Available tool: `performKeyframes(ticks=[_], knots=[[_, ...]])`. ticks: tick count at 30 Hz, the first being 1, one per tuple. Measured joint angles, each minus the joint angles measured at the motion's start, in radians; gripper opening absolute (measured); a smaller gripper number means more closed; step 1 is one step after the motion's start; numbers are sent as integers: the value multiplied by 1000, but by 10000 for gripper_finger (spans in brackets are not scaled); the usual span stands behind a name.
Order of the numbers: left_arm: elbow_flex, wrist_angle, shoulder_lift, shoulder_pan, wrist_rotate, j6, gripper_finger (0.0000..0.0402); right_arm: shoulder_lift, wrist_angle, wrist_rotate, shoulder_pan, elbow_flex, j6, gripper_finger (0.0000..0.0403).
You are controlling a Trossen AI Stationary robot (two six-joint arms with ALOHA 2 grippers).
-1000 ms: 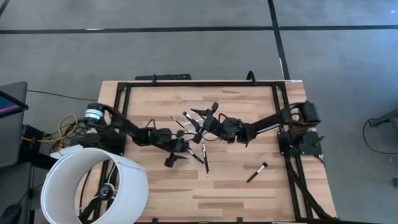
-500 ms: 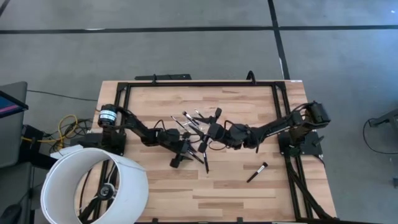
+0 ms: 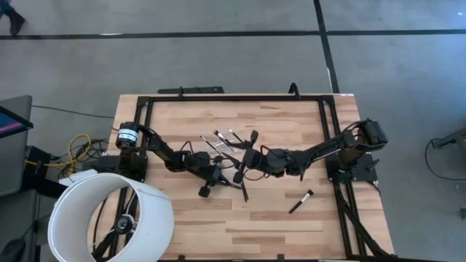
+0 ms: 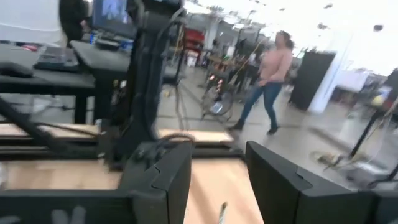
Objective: Put items in baskets/containers
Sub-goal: Put the black highlighter brush into the transparent organizer
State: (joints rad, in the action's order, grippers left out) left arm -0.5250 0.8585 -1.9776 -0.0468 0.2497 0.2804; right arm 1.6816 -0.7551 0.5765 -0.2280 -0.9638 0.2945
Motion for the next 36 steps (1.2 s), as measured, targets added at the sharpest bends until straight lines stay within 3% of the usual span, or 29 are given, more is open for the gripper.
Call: performKeyframes(ticks=[5,9,17,25,36], knots=[[28,-70,100,-39,-80,9,45,-37,181,-12,-23,0,-194,162],[35,-241,229,-80,-177,52,50,-45,374,-126,-32,0,-399,177],[34,-328,384,-98,-219,57,49,77,489,-242,-24,-11,-642,181],[34,-345,393,-98,-227,59,49,207,804,-316,-28,-209,-673,173],[33,-348,393,-98,-225,60,49,410,995,-396,38,-420,-671,173]])
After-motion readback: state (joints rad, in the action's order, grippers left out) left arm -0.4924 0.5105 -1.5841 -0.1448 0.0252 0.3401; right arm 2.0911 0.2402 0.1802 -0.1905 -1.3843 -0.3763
